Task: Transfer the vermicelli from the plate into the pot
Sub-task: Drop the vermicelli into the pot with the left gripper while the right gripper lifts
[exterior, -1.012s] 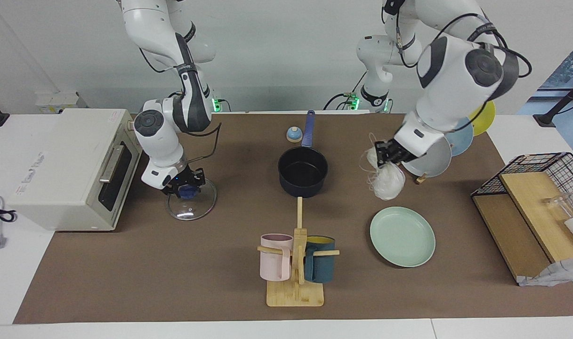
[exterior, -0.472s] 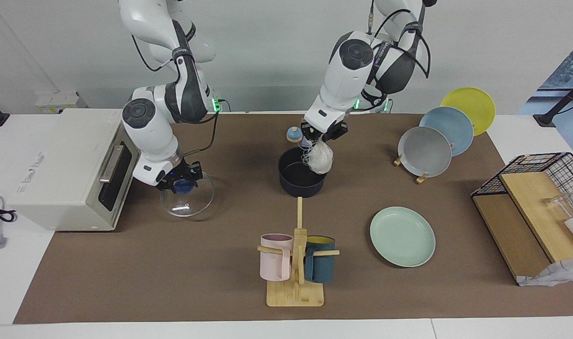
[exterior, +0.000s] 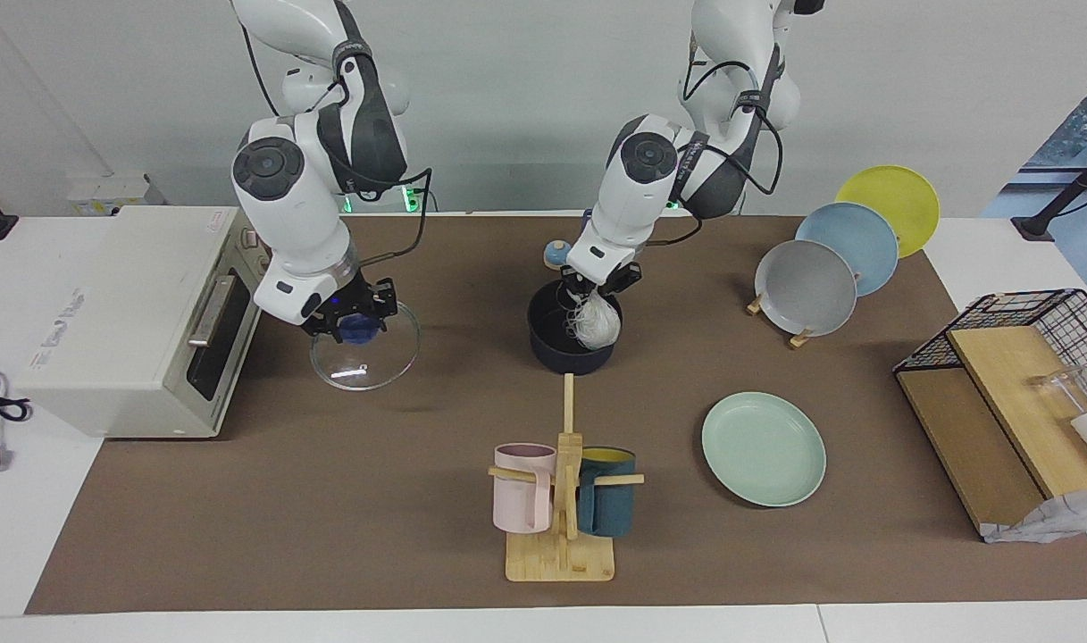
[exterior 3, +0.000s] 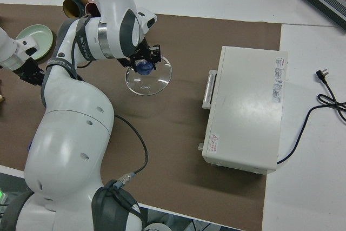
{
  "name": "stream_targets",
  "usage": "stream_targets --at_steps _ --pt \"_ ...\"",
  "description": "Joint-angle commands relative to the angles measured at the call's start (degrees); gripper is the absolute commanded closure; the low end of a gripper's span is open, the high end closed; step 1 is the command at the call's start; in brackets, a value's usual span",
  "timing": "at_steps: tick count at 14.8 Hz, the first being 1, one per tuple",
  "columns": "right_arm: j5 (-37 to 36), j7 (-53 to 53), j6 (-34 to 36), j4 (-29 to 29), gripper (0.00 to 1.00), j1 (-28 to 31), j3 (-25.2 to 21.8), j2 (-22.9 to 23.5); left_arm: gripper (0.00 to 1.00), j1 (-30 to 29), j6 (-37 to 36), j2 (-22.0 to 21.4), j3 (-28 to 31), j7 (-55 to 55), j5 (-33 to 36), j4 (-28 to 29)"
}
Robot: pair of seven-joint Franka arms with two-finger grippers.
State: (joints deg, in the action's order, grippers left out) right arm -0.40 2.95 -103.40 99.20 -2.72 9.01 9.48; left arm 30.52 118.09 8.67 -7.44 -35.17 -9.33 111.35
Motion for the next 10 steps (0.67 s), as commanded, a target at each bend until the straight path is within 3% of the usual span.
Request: stream_targets --at_steps 1,4,9,10 --pt "1.1 -2.76 2.59 -2.25 1.0 -0.09 0.92 0.09 1.0 1.73 5.2 1.25 1.02 -0.51 -1.04 2.02" --pt "1.19 -3.47 3.2 -2.25 1.0 -0.35 1.27 -0.25 1.0 2.87 9.0 2.23 1.11 -0.51 -1.04 3.78" --pt "1.27 -4.44 3.47 -2.34 1.0 -0.62 2.06 -1.05 1.0 2.88 9.09 2.4 1.2 1.32 -0.43 4.4" --pt "1.45 -4.44 3.47 -2.34 1.0 -0.71 2.06 -1.05 0.24 2.79 8.39 2.41 1.28 2.38 -0.25 3.97"
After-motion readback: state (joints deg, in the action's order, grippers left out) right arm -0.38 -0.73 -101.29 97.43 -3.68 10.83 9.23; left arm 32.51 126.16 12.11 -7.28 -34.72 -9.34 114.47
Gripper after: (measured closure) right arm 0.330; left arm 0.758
